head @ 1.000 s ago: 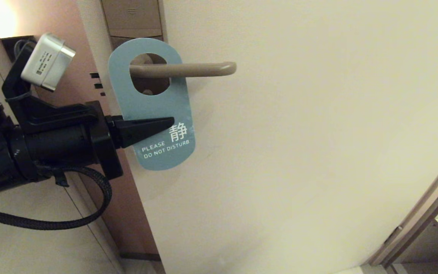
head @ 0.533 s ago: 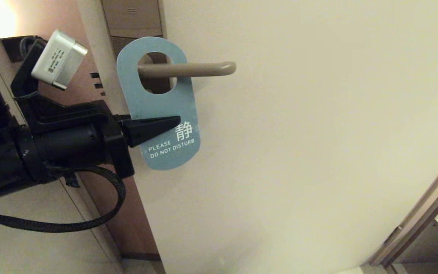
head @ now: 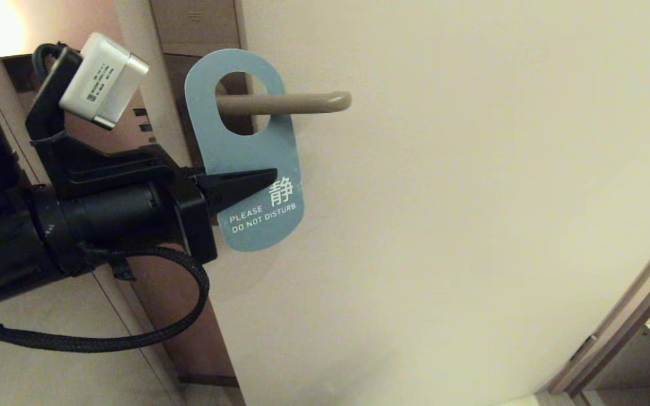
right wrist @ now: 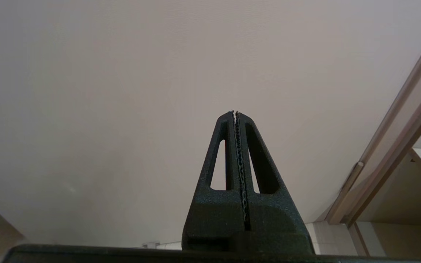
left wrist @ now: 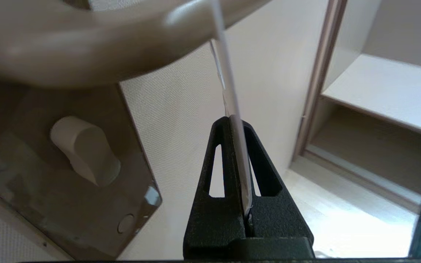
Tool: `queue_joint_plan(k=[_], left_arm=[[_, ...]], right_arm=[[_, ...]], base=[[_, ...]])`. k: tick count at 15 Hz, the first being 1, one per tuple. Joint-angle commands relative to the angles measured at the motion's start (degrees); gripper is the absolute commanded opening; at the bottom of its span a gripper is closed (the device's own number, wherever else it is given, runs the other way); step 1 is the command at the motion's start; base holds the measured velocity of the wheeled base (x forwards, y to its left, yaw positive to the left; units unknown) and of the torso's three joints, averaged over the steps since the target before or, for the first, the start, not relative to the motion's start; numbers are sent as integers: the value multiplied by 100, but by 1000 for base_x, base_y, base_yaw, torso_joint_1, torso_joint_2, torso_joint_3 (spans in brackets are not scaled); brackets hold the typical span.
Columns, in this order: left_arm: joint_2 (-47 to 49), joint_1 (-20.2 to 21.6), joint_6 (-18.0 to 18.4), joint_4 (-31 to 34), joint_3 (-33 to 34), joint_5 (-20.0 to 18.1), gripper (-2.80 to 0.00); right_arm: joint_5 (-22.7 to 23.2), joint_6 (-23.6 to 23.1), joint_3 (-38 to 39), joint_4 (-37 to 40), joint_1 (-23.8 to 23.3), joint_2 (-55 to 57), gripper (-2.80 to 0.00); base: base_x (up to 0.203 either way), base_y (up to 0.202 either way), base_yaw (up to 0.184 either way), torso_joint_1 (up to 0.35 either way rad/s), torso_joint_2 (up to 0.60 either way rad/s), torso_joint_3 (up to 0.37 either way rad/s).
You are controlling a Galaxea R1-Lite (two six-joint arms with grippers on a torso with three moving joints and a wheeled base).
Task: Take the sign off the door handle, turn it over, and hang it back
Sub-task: Take down the sign
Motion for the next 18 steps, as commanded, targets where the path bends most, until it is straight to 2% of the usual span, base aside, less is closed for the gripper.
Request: queue_joint_plan(k=[1,5,9,15,18], left_arm=[[25,-120,27,5,-1,48,-280],[7,-289,40,45,-18,225,-280],[34,-439,83,51,-81,235,-280],[165,-463,144,107,-225,331,-280],[211,-466,161,330,-397,357,-280]], right_arm=[[-3,3,0,0,2,-2,-280],[-3,3,0,0,-2,-2,-280],[-3,3,0,0,4,-2,-280],[-3,3,0,0,-4,-2,-280],[-3,3,0,0,2,-2,-280]], base=[[0,0,0,0,0,0],[0,0,0,0,0,0],[0,0,0,0,0,0],[0,0,0,0,0,0],[0,0,0,0,0,0]])
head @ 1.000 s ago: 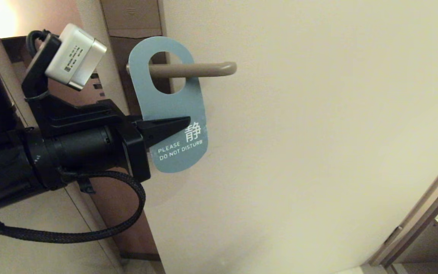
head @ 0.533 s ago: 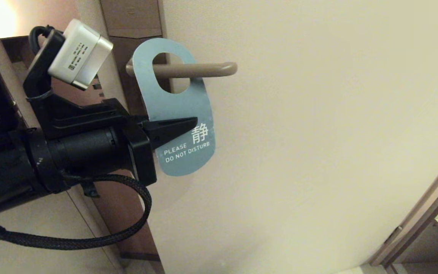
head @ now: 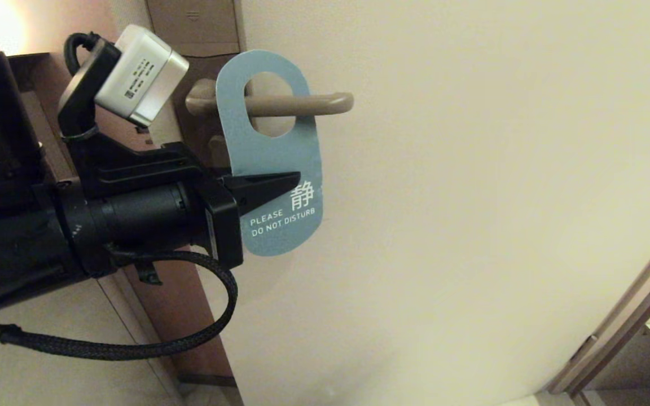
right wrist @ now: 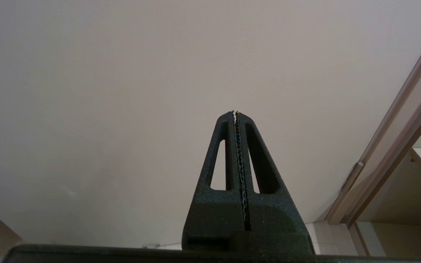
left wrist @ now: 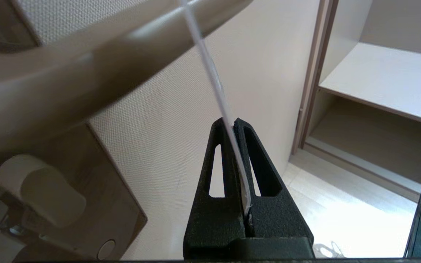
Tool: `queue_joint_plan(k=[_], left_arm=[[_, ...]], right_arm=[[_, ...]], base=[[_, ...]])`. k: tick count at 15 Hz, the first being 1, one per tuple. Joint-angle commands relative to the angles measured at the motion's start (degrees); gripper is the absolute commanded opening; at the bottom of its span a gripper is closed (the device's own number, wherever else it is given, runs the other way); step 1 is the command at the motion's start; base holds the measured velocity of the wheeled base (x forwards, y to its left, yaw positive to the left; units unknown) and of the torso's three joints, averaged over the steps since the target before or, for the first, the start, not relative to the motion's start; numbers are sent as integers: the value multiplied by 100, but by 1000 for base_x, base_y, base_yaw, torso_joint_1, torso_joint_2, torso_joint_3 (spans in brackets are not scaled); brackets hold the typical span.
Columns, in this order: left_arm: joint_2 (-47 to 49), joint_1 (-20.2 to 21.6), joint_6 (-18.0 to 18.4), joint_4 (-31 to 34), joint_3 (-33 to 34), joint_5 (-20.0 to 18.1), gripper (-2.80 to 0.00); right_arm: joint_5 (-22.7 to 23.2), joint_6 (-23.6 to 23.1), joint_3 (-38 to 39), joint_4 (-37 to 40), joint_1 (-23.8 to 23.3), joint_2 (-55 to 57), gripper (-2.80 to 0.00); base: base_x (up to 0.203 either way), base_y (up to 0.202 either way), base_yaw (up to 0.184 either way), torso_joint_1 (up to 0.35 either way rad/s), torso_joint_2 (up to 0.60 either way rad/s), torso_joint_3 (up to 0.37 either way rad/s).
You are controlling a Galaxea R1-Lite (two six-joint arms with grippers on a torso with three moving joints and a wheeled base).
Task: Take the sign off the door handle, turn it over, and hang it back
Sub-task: Take down the sign
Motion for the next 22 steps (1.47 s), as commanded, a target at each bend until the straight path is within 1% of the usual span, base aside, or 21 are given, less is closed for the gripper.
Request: queue_joint_plan(k=[1,2,4,11,15,17,22], left_arm=[[101,0,5,4,-75,60,-280],[130,-1,5,4,-105,160,-280],[193,-37,5,4,-111,229,-280],[297,12,5,-22,-137,298,-280],[476,85,5,-22,-377,361,-280],[606,94,5,-22,-518,526,-280],[766,89,5,-22,-716,587,-280]], right_arm=[[-3,1,0,0,4,-2,-280],[-3,1,0,0,4,-2,-280],[-3,1,0,0,4,-2,-280],[-3,1,0,0,4,-2,-280],[-3,1,0,0,4,-2,-280],[-3,1,0,0,4,-2,-280],[-3,1,0,0,-3,-2,-280]], base=[[0,0,0,0,0,0],[0,0,0,0,0,0],[0,0,0,0,0,0],[0,0,0,0,0,0],[0,0,0,0,0,0],[0,0,0,0,0,0],[0,0,0,0,0,0]])
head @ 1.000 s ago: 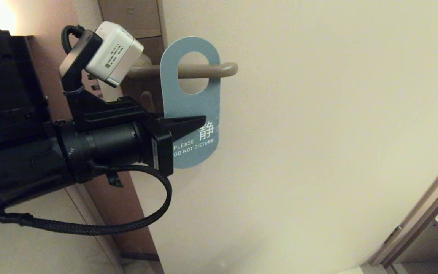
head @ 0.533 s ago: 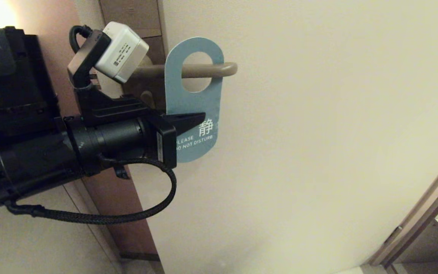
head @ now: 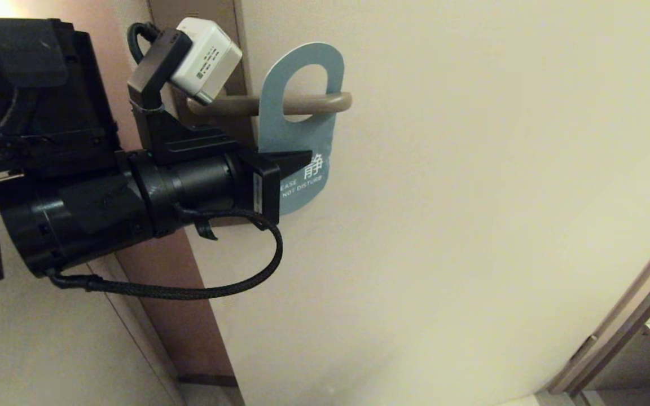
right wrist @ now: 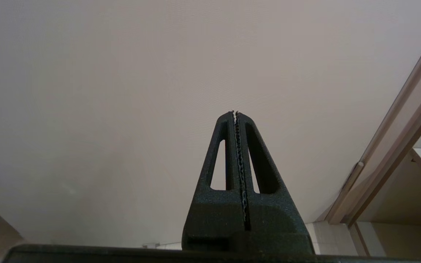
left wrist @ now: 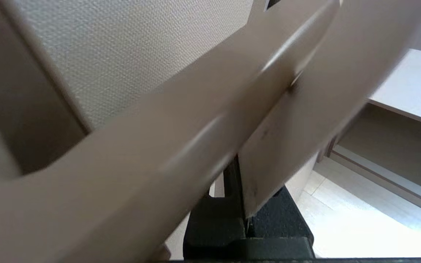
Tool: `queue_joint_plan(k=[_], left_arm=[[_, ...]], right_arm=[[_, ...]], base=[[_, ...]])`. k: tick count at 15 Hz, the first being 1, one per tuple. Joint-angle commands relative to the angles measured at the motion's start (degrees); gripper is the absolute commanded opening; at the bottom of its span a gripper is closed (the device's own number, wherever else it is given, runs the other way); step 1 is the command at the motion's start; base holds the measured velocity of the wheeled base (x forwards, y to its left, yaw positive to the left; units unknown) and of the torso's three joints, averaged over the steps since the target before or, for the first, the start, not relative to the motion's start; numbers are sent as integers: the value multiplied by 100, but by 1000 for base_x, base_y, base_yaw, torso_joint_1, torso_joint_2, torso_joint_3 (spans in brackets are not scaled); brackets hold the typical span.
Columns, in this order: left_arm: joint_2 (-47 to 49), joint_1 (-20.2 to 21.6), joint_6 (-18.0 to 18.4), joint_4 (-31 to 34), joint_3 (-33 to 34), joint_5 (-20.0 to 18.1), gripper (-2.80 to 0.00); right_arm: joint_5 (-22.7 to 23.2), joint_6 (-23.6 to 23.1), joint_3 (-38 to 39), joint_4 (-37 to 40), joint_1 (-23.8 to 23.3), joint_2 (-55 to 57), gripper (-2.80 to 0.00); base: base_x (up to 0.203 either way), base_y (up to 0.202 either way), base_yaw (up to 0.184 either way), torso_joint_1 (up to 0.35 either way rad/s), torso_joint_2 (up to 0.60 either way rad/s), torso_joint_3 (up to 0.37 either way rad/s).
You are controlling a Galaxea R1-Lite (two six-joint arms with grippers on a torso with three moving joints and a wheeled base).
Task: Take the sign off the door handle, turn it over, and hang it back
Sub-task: Take down the sign
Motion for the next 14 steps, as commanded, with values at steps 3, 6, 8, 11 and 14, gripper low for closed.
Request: queue_joint_plan(k=[3,6,8,11,14], left_arm=[[88,-96,2,-9,-49,54,-280],[120,-393,2,-9,-57,474,-280],[115,-594,2,-18,-49,651,-280],[115,-711,102,-19,-42,1038,-280],[210,-870,306,-34,-31,1648,-280]], right_arm=[[0,1,0,0,2,-2,-280],[0,1,0,0,4,-2,-280],[0,1,0,0,4,-2,-280],[0,1,0,0,0,-2,-280],[0,1,0,0,4,-2,-280]], base=[[0,0,0,0,0,0],[0,0,0,0,0,0],[0,0,0,0,0,0],[0,0,0,0,0,0],[0,0,0,0,0,0]])
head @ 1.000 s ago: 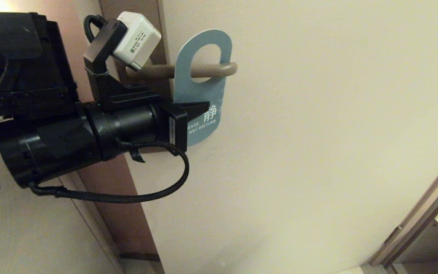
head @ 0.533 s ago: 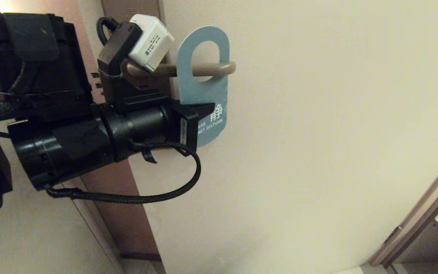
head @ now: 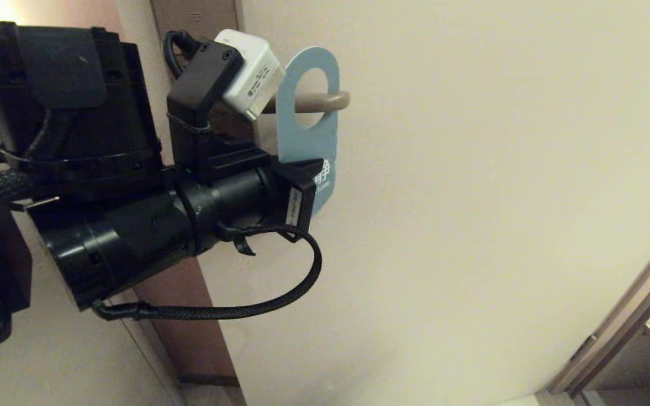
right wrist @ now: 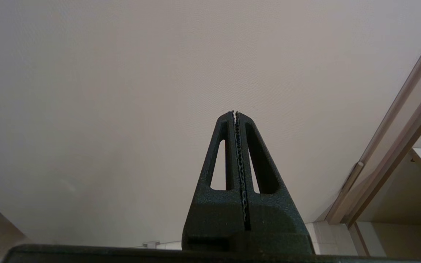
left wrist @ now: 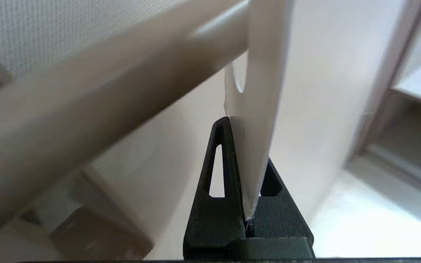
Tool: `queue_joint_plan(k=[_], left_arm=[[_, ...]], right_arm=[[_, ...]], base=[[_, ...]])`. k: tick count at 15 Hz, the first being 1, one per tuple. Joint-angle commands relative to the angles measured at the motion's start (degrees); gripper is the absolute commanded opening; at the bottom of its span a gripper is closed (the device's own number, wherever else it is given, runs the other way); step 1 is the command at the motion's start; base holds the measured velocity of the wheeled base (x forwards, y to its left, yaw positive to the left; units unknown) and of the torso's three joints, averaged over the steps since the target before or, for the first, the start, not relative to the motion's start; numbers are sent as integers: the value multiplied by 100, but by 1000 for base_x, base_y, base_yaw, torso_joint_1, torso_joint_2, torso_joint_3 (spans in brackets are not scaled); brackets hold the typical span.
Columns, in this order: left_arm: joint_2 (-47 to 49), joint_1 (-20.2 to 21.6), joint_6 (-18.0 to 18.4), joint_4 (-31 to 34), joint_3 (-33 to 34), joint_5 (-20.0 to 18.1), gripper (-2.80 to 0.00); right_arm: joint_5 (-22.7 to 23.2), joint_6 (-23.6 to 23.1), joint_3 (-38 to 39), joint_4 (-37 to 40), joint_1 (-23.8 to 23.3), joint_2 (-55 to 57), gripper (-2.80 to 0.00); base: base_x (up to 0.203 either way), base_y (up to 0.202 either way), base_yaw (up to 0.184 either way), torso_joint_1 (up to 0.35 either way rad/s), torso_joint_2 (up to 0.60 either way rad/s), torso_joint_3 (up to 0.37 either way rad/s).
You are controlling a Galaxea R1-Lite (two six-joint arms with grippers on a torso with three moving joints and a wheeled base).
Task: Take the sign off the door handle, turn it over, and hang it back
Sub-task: Take down the sign
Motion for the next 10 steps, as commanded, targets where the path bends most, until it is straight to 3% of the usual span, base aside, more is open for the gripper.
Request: queue_joint_plan(k=[1,10], left_arm=[[80,-98,49,-19,-6,134,-280],[223,-352,185,-27,-23,728,-280]], right_arm=[[-2,3,0,0,-4,-2,-280],[-2,3,0,0,2,-2,-280]], base=[[0,0,0,0,0,0],[0,0,0,0,0,0]])
